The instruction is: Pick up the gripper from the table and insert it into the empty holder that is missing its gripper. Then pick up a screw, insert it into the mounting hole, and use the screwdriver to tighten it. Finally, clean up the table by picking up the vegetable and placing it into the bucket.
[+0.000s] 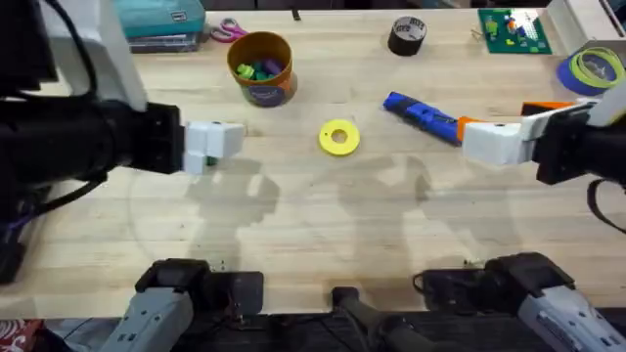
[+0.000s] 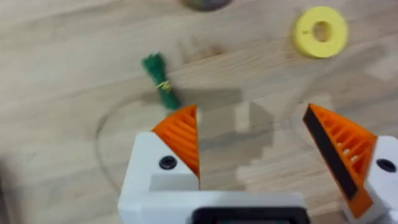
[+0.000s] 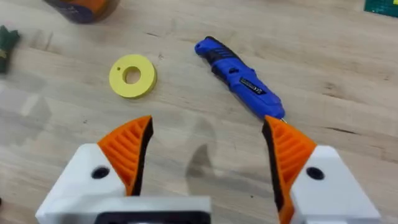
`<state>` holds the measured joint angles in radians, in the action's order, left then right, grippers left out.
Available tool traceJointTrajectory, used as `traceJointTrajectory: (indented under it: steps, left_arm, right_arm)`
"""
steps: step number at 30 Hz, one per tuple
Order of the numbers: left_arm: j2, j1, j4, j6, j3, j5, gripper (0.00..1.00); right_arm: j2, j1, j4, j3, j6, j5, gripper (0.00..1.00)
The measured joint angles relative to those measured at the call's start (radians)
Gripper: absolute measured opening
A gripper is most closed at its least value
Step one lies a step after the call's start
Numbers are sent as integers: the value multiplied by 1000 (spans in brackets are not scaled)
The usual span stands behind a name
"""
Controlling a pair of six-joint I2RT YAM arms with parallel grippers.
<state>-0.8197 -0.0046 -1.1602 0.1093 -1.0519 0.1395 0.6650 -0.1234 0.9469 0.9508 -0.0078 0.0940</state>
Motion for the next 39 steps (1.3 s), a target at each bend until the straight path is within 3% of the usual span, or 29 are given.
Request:
traceJointTrajectory:
  steps: [6,15,27,39]
  left_arm:
    - [-78,103,-14,-42,0,-92,986]
    - [-307,228,-11,-50,0,-102,986]
    - [-566,234,15,-40,0,-80,985]
    - [-765,220,264,14,0,-80,986]
  right_arm:
    - [0,0,-1,0,0,0,995]
    - [0,0,-1,0,0,0,996]
    - [0,0,-6,0,1,0,995]
    - [0,0,-20,0,1,0,996]
